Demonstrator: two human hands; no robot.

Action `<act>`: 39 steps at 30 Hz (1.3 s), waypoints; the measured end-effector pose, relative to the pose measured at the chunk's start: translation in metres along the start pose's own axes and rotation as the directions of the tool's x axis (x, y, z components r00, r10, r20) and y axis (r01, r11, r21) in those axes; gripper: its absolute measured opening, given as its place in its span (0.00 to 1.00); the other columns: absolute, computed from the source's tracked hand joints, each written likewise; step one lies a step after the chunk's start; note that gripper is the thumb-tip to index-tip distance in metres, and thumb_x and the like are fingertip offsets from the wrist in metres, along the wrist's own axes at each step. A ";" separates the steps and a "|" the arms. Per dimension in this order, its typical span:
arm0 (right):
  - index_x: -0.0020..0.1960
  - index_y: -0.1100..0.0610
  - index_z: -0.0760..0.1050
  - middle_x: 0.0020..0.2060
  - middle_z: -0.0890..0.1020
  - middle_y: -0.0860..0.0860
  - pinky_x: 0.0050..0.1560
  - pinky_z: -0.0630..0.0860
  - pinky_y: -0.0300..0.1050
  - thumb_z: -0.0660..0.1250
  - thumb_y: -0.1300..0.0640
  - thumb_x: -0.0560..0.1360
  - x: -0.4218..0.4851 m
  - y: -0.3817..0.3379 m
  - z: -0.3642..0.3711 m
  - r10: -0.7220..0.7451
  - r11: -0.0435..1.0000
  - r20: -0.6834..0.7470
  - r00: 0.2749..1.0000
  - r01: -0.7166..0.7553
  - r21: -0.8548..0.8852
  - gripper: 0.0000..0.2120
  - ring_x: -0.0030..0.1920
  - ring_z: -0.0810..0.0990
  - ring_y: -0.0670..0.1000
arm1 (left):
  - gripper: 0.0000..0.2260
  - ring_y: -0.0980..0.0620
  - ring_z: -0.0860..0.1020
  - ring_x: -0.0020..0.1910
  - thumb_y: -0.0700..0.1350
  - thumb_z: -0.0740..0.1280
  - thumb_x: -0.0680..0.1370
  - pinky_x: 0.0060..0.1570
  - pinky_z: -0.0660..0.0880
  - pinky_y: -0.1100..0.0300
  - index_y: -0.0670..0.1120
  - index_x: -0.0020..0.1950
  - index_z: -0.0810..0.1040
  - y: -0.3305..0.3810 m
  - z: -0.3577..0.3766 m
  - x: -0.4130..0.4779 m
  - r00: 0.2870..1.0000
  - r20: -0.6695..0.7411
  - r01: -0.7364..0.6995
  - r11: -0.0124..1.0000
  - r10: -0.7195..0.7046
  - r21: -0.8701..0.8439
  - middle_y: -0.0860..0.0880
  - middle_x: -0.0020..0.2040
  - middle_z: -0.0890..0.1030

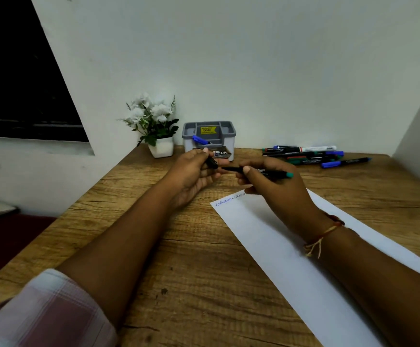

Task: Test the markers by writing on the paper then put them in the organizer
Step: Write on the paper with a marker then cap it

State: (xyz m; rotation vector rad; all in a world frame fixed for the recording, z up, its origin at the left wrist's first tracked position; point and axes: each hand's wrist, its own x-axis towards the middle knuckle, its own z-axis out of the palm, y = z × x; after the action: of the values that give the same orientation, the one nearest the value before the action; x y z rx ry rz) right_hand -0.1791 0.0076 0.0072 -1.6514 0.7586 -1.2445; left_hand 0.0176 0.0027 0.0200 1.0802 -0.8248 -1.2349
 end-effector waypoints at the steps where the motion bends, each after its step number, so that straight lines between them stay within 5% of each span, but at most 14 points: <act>1: 0.54 0.54 0.84 0.46 0.88 0.55 0.46 0.85 0.44 0.67 0.63 0.82 -0.001 0.000 0.000 -0.012 1.000 0.014 1.000 0.012 -0.002 0.09 0.47 0.88 0.51 | 0.08 0.51 0.85 0.38 0.46 0.57 0.85 0.39 0.79 0.60 0.44 0.54 0.74 0.000 0.001 -0.001 1.000 -0.003 0.001 1.000 -0.001 -0.004 0.42 0.45 0.86; 10: 0.57 0.46 0.84 0.48 0.88 0.43 0.45 0.84 0.41 0.66 0.63 0.82 -0.002 0.002 -0.001 -0.082 0.993 0.103 0.991 0.091 -0.080 0.14 0.50 0.87 0.48 | 0.10 0.52 0.84 0.34 0.45 0.58 0.85 0.36 0.80 0.61 0.41 0.60 0.73 -0.002 0.004 -0.003 1.000 -0.001 0.024 1.000 -0.024 0.012 0.45 0.39 0.86; 15: 0.56 0.46 0.83 0.49 0.88 0.47 0.54 0.85 0.52 0.71 0.61 0.80 0.000 0.009 -0.002 -0.095 0.984 0.079 0.992 0.105 -0.141 0.12 0.52 0.87 0.49 | 0.08 0.49 0.85 0.38 0.47 0.60 0.84 0.40 0.79 0.59 0.42 0.54 0.73 -0.004 0.004 -0.003 0.999 0.033 0.024 0.999 -0.025 0.044 0.41 0.43 0.85; 21: 0.51 0.52 0.79 0.44 0.87 0.42 0.46 0.77 0.30 0.75 0.61 0.77 0.000 0.013 -0.004 -0.125 0.964 0.049 0.991 0.133 -0.230 0.07 0.47 0.85 0.38 | 0.10 0.45 0.84 0.45 0.49 0.64 0.82 0.39 0.79 0.60 0.42 0.52 0.75 -0.007 0.004 -0.002 0.997 0.074 0.014 0.997 -0.019 0.077 0.34 0.53 0.83; 33: 0.50 0.57 0.84 0.43 0.84 0.47 0.45 0.73 0.28 0.76 0.63 0.75 0.008 0.021 -0.006 -0.261 0.938 -0.044 0.964 0.243 -0.246 0.05 0.45 0.81 0.39 | 0.11 0.52 0.85 0.39 0.43 0.65 0.81 0.40 0.81 0.62 0.36 0.57 0.78 -0.007 0.015 -0.006 0.997 0.053 -0.062 0.998 0.063 -0.025 0.41 0.43 0.85; 39: 0.51 0.56 0.84 0.43 0.84 0.46 0.45 0.74 0.29 0.76 0.60 0.76 0.009 0.022 -0.007 -0.241 0.945 -0.061 0.969 0.220 -0.242 0.04 0.46 0.81 0.41 | 0.11 0.52 0.84 0.42 0.40 0.66 0.80 0.47 0.81 0.59 0.34 0.59 0.77 -0.009 0.019 -0.007 0.993 0.086 -0.085 0.996 0.085 -0.004 0.39 0.49 0.84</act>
State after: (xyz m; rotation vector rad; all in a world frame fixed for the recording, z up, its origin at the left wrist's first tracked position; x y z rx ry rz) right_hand -0.1816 -0.0114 -0.0091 -1.9304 0.8087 -1.4456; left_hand -0.0044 0.0066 0.0176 0.9872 -0.9274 -1.2161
